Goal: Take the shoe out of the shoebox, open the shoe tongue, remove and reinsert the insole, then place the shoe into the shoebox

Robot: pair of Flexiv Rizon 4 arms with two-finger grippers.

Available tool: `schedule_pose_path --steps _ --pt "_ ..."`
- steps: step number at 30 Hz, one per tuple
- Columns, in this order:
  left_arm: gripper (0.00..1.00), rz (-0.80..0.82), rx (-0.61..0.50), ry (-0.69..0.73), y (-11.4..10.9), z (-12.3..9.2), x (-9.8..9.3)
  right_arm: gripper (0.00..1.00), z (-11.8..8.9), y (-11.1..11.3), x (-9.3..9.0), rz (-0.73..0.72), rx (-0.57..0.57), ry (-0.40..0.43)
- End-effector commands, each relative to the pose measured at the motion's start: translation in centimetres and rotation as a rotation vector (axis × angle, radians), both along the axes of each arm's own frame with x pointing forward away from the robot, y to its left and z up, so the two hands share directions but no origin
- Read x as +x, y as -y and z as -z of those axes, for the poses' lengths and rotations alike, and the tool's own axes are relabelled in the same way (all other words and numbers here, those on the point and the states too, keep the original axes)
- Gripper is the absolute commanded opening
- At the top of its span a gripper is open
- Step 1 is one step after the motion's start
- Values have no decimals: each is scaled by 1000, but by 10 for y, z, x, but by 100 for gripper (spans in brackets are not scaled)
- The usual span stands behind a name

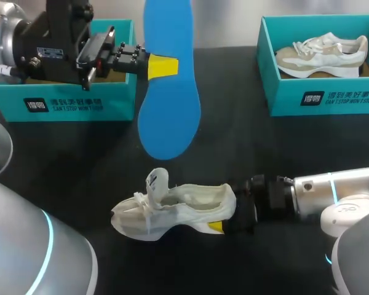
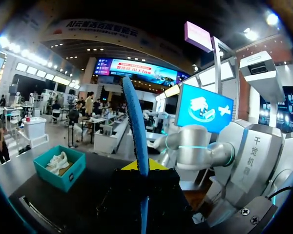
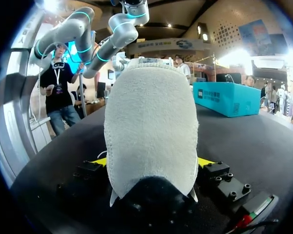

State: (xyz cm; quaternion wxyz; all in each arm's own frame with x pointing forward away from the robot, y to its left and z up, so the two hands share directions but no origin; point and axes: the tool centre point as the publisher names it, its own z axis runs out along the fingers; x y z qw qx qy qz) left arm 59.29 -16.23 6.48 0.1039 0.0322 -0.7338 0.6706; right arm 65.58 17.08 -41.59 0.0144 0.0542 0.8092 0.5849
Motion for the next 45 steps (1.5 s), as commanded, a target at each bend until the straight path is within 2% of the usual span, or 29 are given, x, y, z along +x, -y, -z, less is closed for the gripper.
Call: schedule_pose_path --steps 1,15,30,41,45 --pt "0 3 3 0 1 0 2 100 -8 2 -1 5 -55 -13" --pt "0 3 3 0 1 0 2 100 -21 20 -6 36 -263 -27" --pt "0 3 3 0 1 0 2 100 -45 32 -7 23 -656 -130" --pt "0 3 3 0 1 0 2 100 -58 35 -8 7 -874 -186" --pt "0 3 3 0 1 0 2 100 -64 35 -8 1 -920 -193"
